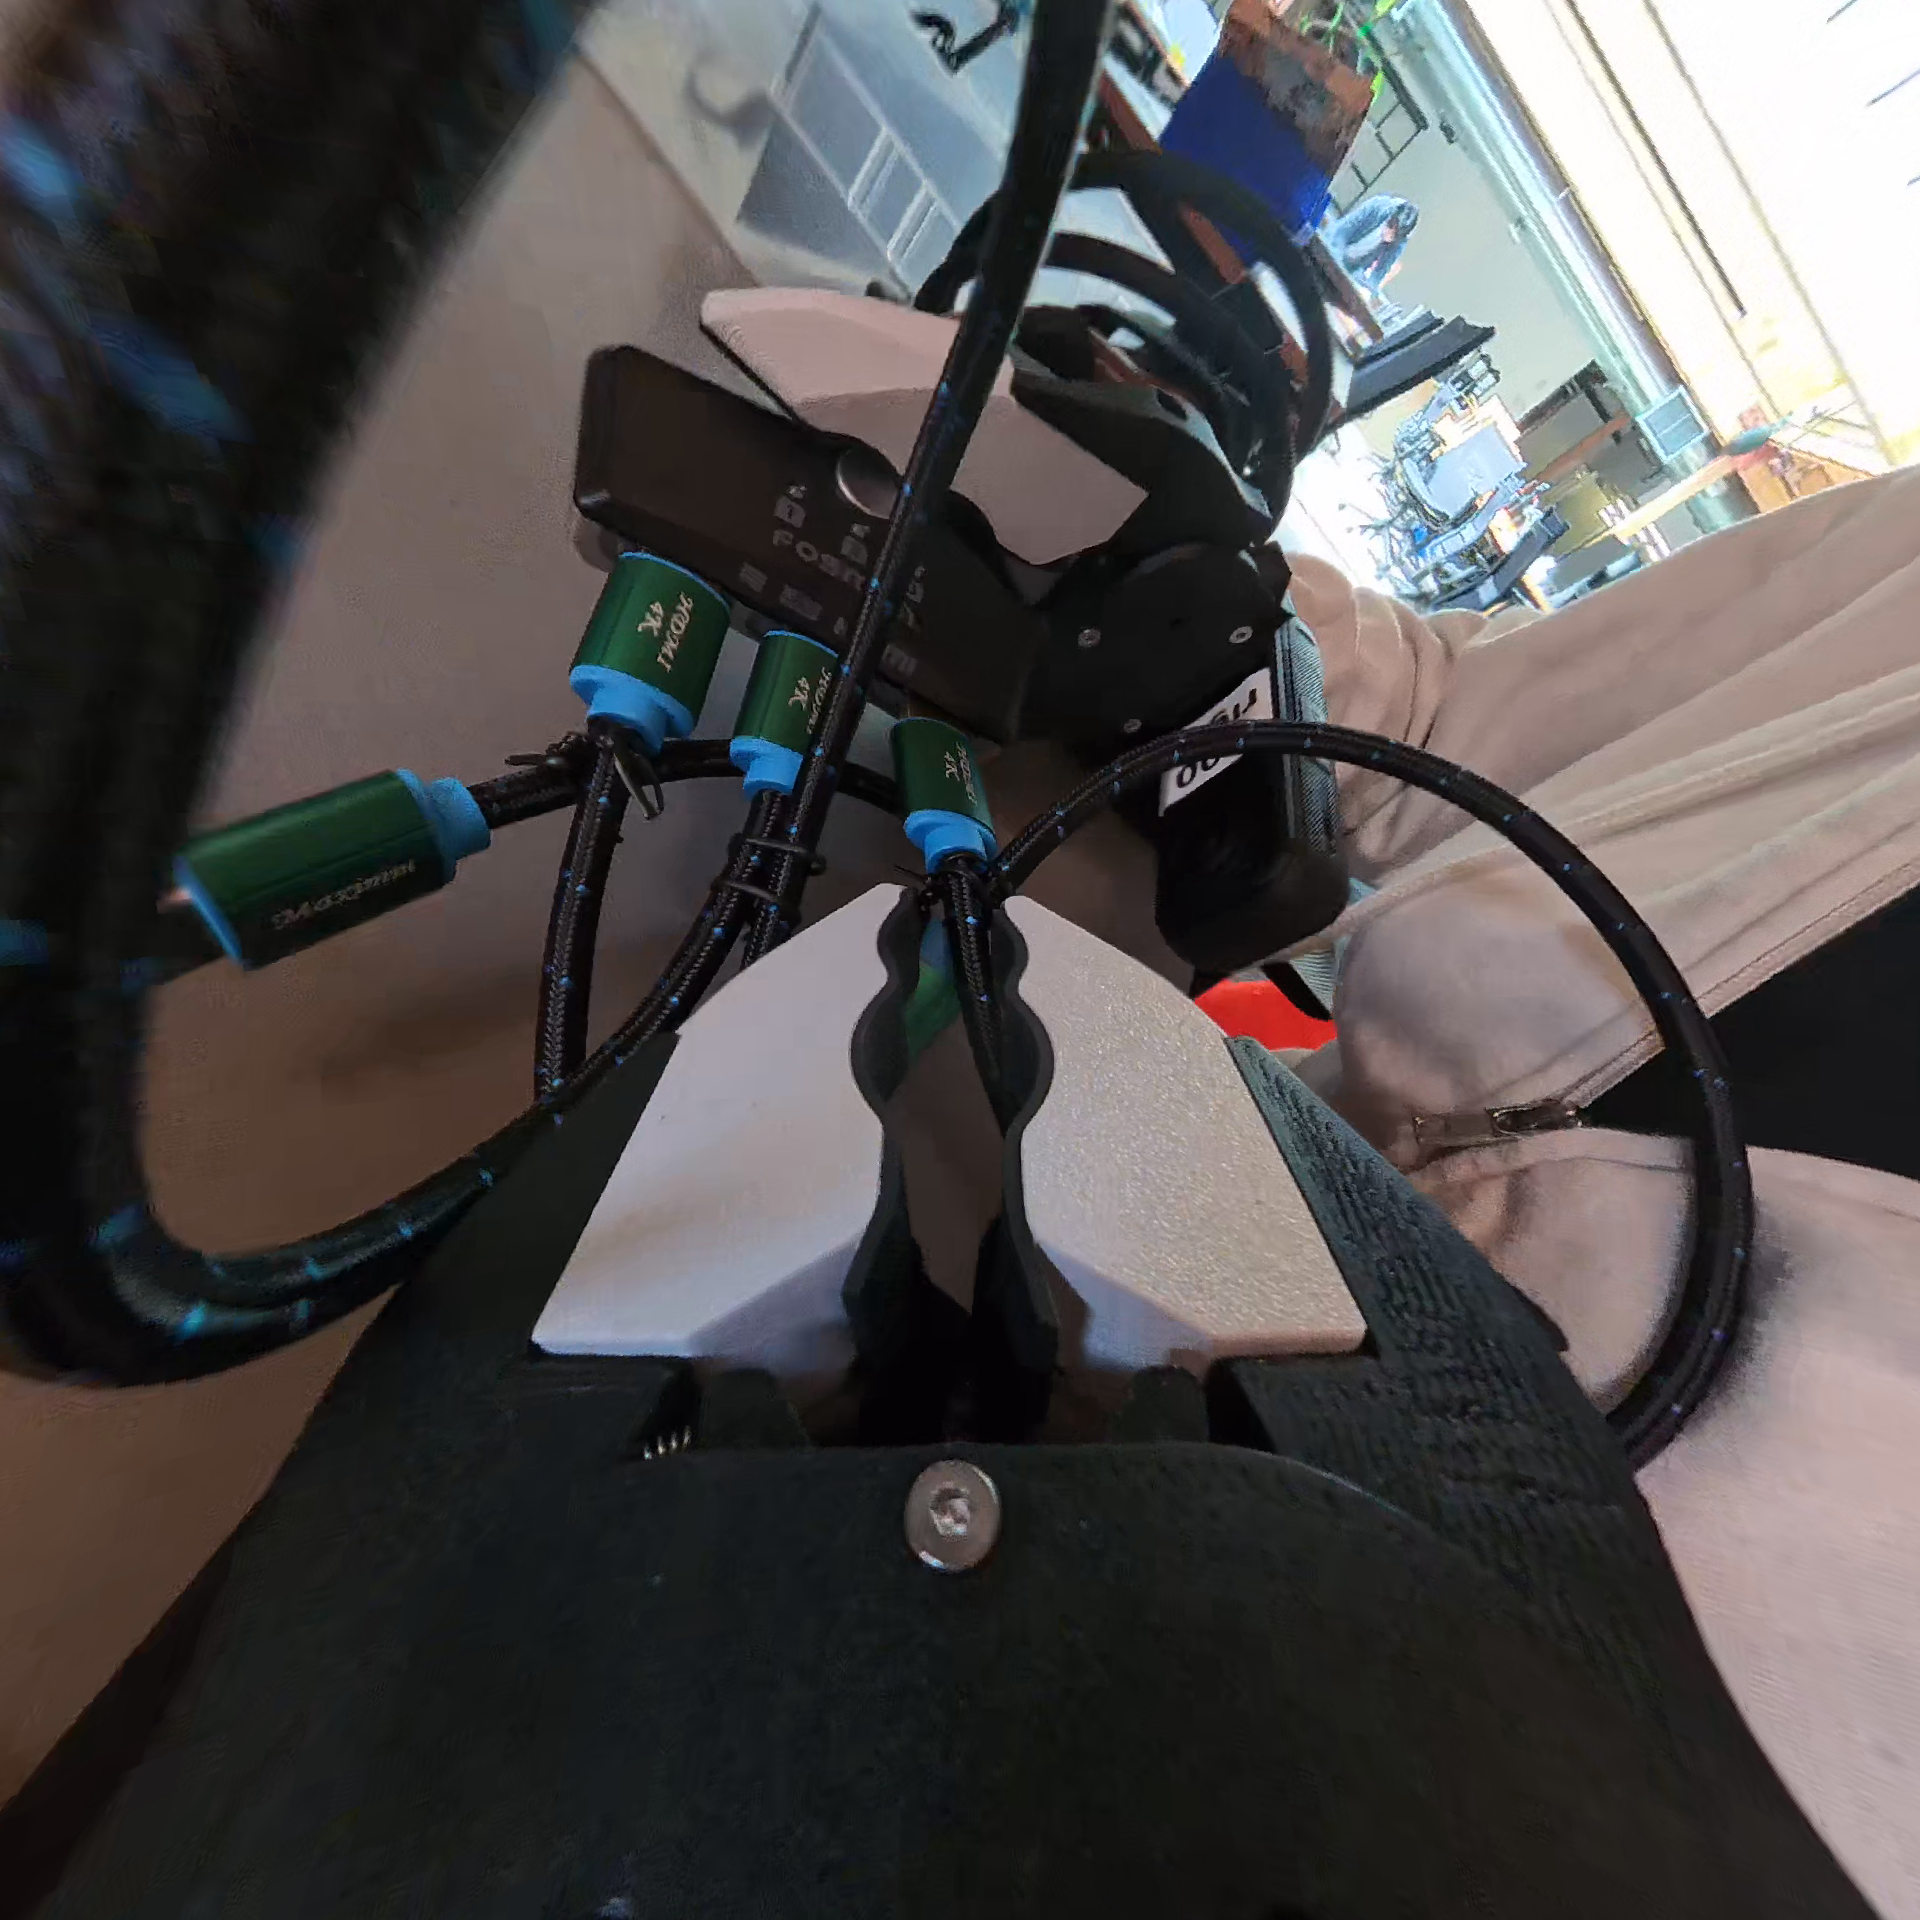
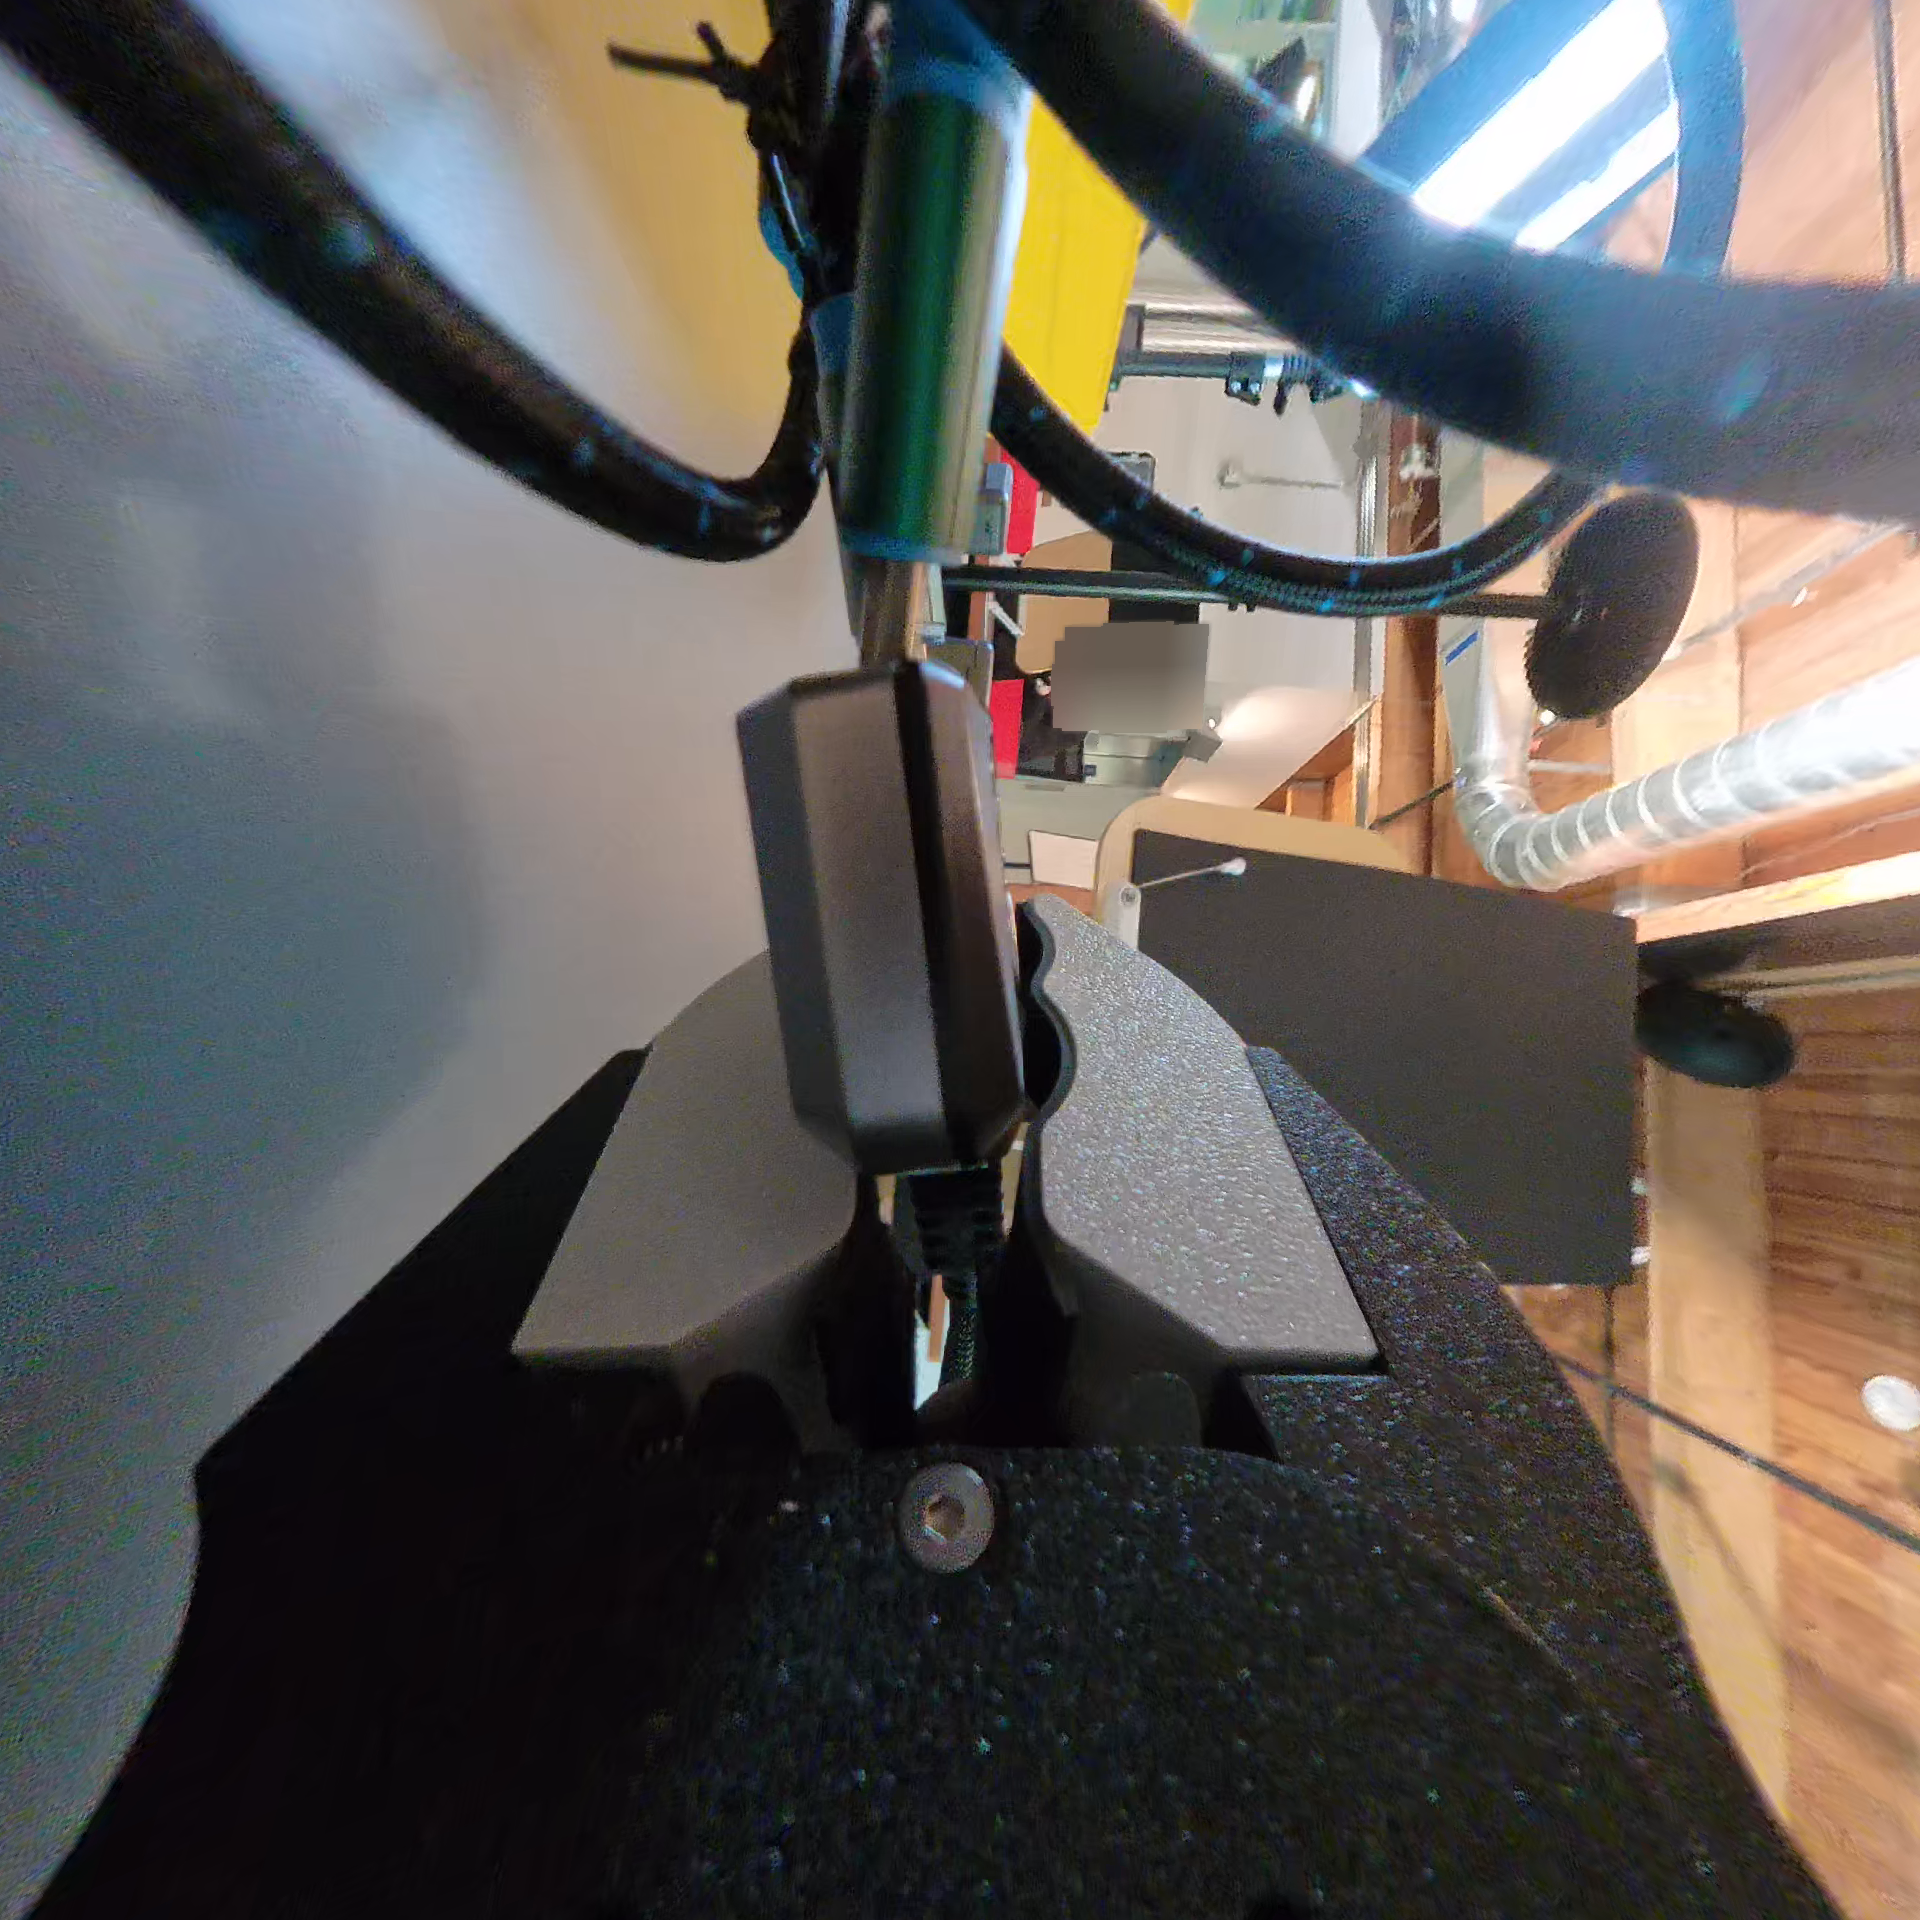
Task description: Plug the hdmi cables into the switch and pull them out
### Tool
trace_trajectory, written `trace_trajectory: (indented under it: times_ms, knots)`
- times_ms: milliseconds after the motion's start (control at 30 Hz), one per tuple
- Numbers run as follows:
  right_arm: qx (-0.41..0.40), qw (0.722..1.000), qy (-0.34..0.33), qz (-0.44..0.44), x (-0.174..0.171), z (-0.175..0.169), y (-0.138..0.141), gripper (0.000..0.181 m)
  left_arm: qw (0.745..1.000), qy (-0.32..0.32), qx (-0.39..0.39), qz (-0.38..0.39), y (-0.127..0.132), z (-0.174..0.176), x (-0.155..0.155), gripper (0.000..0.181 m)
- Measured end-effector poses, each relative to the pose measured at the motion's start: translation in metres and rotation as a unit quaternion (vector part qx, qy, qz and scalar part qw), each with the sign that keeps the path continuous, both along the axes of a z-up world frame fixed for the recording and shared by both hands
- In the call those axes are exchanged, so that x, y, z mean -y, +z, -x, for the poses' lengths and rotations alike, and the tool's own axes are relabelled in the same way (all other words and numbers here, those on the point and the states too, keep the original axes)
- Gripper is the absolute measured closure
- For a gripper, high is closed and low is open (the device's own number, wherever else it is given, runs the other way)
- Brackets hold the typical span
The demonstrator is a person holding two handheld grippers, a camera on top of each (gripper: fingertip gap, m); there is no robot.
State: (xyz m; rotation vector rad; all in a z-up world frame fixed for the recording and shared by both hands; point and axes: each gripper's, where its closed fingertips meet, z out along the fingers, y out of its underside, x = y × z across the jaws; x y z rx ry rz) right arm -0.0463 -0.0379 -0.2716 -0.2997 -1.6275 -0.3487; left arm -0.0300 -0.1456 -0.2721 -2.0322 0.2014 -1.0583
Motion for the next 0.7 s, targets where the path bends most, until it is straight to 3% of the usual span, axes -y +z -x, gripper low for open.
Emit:
trace_trajectory:
  times_ms: [133,233,400,533,700]
  knots:
    - [0.000,0.999,0.006,0.043,-0.002,-0.003,-0.003,0.157,0.998,-0.014,-0.055,-0.028,-0.003,-0.008,-0.002,0.168]
    - [0.015,0.997,0.014,0.069,0.001,-0.003,-0.014,0.158,0.993,-0.043,-0.113,-0.005,-0.019,-0.017,0.000,0.168]
    - [0.034,0.998,0.033,0.041,0.004,-0.005,-0.019,0.158,0.993,-0.066,-0.092,0.027,-0.022,-0.017,0.003,0.168]
    - [0.043,0.997,0.053,0.030,0.013,-0.003,-0.023,0.158,0.982,-0.128,-0.137,0.040,-0.029,-0.024,0.013,0.168]
    - [0.048,0.997,0.058,0.019,0.013,-0.005,-0.023,0.158,0.976,-0.148,-0.158,0.033,-0.027,-0.021,0.011,0.168]
